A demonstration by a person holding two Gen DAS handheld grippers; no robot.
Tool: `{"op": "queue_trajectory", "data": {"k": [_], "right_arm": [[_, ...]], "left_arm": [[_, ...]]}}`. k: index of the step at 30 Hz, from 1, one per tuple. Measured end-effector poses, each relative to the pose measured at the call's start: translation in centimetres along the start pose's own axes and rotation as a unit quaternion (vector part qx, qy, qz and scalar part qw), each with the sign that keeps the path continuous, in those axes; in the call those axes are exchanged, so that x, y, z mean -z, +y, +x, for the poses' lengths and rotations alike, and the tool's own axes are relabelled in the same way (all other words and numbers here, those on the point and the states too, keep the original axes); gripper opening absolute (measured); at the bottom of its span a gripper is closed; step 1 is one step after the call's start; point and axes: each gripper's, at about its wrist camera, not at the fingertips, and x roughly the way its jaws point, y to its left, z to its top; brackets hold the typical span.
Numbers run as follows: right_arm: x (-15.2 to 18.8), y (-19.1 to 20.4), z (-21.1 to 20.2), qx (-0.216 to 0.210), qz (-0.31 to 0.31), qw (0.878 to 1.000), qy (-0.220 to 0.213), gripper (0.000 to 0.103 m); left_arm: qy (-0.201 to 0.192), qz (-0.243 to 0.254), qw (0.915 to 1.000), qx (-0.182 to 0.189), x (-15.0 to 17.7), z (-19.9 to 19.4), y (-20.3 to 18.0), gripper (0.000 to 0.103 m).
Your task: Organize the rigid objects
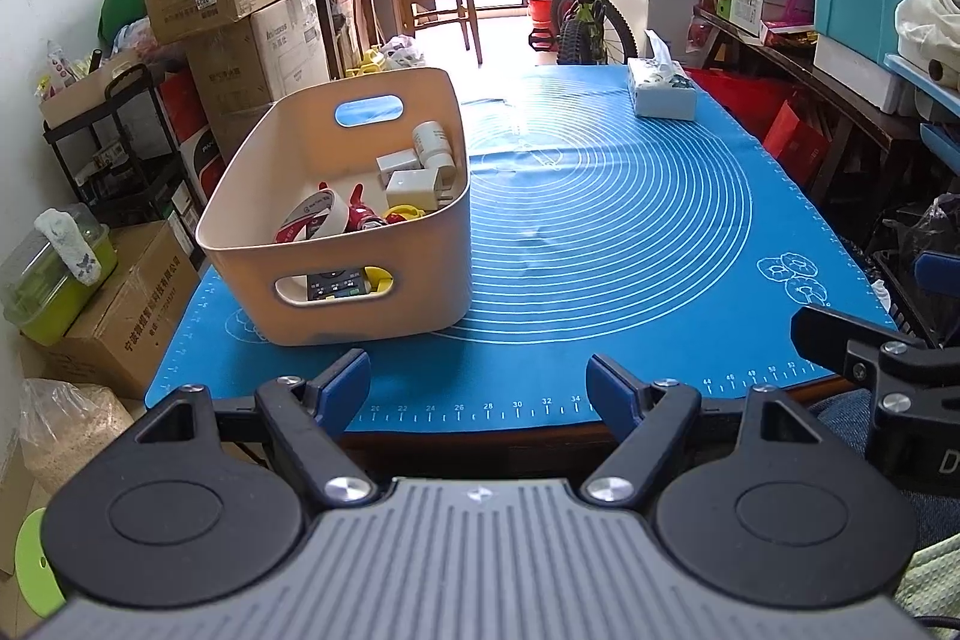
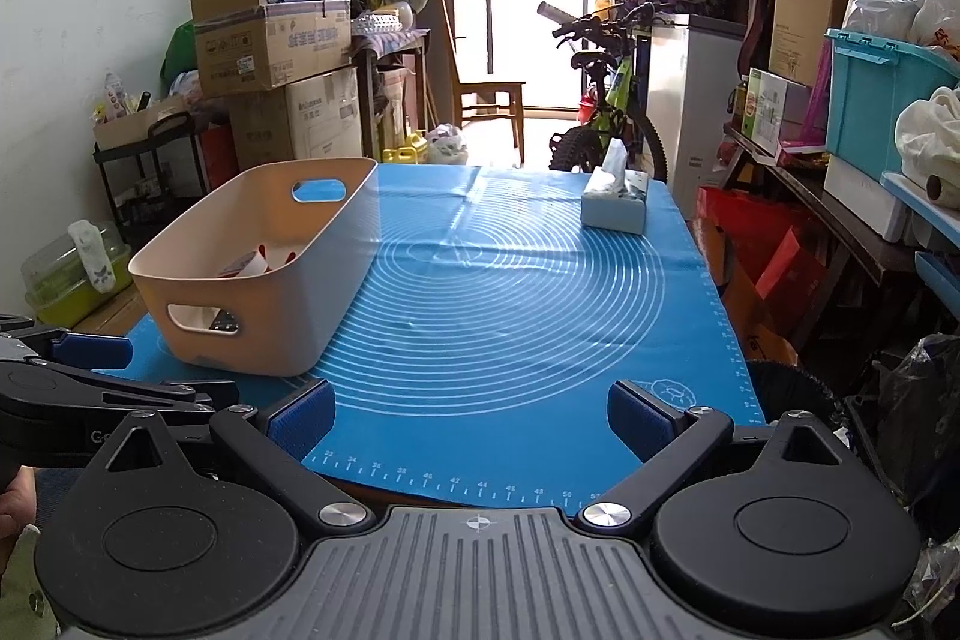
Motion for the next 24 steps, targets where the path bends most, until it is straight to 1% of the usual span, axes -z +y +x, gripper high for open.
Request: {"op": "queue_trajectory", "data": {"k": [24], "right_arm": [[0.05,-0.05,-0.02,0.003,0.001,1.0,0.001,0.097]], "left_arm": [[-0.001,-0.005,1.0,0.0,0.04,-0.1,0.16,0.079]]}}
